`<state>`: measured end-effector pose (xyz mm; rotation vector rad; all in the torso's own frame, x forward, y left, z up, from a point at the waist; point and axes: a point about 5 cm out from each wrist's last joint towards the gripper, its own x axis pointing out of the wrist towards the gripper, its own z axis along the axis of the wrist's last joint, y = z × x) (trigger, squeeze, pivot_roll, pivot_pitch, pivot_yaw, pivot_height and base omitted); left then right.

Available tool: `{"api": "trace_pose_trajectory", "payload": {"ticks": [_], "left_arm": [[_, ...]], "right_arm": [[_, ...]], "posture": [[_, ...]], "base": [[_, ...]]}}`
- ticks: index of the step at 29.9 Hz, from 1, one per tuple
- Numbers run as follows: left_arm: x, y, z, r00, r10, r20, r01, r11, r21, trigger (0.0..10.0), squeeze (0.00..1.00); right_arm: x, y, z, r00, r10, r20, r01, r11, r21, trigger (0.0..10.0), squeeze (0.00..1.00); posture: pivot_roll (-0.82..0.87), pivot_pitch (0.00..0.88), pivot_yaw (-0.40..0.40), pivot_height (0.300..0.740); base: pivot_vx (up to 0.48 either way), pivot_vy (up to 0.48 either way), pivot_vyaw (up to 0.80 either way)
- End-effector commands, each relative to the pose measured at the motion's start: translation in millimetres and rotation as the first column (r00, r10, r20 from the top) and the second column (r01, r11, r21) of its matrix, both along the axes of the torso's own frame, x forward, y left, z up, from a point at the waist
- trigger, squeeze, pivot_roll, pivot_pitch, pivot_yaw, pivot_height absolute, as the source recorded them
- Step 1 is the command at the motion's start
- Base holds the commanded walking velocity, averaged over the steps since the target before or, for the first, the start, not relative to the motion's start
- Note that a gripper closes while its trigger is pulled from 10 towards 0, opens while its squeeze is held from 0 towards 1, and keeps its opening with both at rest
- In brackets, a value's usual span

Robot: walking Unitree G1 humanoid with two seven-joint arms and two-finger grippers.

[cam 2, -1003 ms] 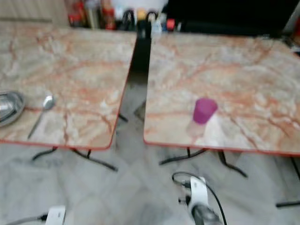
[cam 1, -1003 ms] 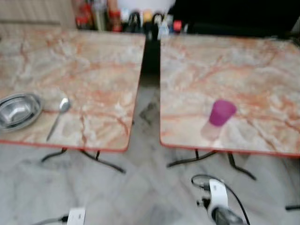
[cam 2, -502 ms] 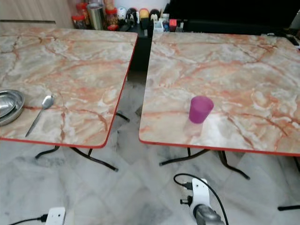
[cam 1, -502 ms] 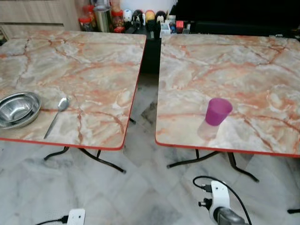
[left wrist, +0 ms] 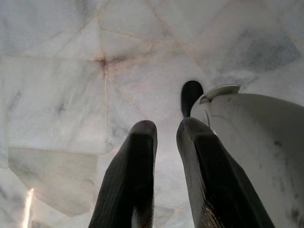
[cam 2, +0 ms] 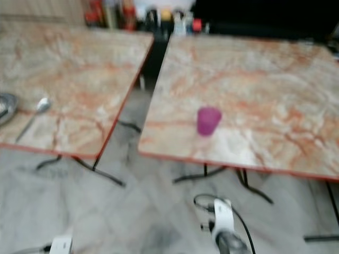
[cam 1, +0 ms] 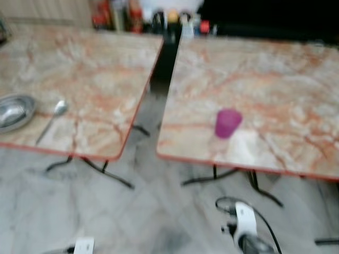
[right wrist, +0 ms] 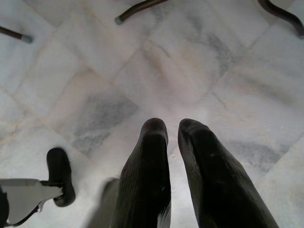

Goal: Setting the table

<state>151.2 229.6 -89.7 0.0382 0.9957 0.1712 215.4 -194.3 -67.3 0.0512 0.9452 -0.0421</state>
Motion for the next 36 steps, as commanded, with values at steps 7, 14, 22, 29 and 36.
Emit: {"api": "trace_pose_trajectory", "payload": {"ticks": [7,14,22,29,36], "left_arm": [[-3.9,-3.5,-2.5,1.000,0.000,-0.017,0.000,1.000,-0.010,10.0,0.00],[-3.8,-3.2,-2.4,1.000,-0.001,-0.017,0.001,1.000,-0.009,10.0,0.00],[-3.7,-3.1,-2.3,1.000,-0.001,-0.016,0.001,1.000,-0.009,10.0,0.00],[-3.9,-2.9,-2.4,1.000,-0.001,-0.018,0.000,1.000,-0.007,10.0,0.00],[-3.9,-2.7,-2.4,1.000,0.002,-0.019,-0.002,1.000,-0.008,10.0,0.00]], "right_arm": [[-4.4,-5.9,-1.6,1.000,-0.015,-0.011,0.015,1.000,-0.013,10.0,0.00],[-4.2,-5.8,-1.5,1.000,-0.018,-0.008,0.018,1.000,-0.014,10.0,0.00],[-3.8,-5.8,-1.3,1.000,-0.025,-0.003,0.025,1.000,-0.015,10.0,0.00],[-3.4,-5.9,-1.0,1.000,-0.026,0.006,0.026,0.999,-0.019,10.0,0.00],[-3.1,-5.8,-0.8,0.999,-0.036,0.013,0.036,0.999,-0.022,10.0,0.00]], "posture": [[0.00,0.124,-0.033,0.736],[0.00,0.125,-0.032,0.736],[0.00,0.126,-0.032,0.736],[0.00,0.124,-0.030,0.736],[-0.01,0.123,-0.029,0.736]], "base": [[0.000,-0.304,0.00],[0.000,-0.305,0.00],[0.000,-0.304,0.00],[0.000,-0.263,0.00],[0.000,0.000,0.00]]}}
